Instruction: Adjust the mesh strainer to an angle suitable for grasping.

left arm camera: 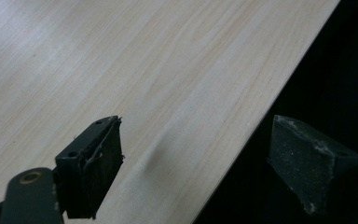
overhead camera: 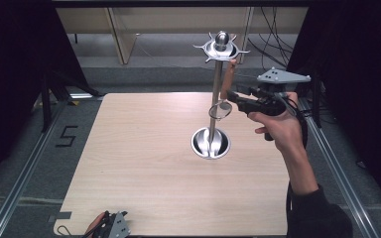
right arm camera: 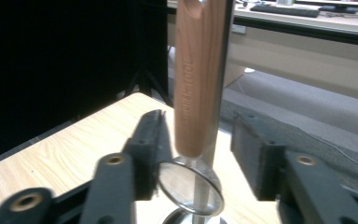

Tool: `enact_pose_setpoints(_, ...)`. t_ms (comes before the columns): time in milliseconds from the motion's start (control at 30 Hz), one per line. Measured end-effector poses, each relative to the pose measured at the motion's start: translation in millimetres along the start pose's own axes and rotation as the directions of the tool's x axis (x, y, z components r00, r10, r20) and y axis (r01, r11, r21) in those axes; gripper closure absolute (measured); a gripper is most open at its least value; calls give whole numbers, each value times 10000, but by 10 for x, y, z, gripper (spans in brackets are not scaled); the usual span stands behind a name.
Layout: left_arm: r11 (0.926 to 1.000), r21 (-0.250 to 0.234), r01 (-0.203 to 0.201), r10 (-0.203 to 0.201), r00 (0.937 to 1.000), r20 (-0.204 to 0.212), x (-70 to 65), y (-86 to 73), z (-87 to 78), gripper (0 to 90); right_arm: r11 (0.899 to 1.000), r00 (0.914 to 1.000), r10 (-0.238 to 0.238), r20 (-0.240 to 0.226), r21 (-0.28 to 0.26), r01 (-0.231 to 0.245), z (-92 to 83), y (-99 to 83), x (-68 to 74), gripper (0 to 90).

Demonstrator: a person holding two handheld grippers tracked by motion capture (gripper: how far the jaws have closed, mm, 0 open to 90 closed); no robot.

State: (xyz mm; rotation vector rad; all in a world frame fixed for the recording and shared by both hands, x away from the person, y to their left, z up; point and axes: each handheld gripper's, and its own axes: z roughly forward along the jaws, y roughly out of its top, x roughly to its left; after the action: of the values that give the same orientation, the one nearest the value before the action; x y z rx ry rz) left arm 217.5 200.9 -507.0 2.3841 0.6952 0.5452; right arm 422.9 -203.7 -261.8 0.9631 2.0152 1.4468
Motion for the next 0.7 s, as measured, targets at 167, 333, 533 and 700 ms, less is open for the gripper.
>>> enact_pose_setpoints(167,10000,21,38,-38,10000,-69,-1,2,-13,168,9999,9999,-63,153,-130,65,-32,-25,0,499)
enact_pose_setpoints(333,10000,16,36,-36,10000,-48,-4,2,-12,168,9993,9991,-209,371,-305,220,-98,-93,41,421)
enact_pose_setpoints(533,10000,14,42,-42,10000,-55,-5,2,-14,168,9988,9990,-241,372,-427,257,-154,-204,54,390)
enact_pose_setpoints(700,10000,66,-32,33,9999,-113,-4,2,-3,168,9986,9993,-290,254,-446,301,-166,-369,38,383)
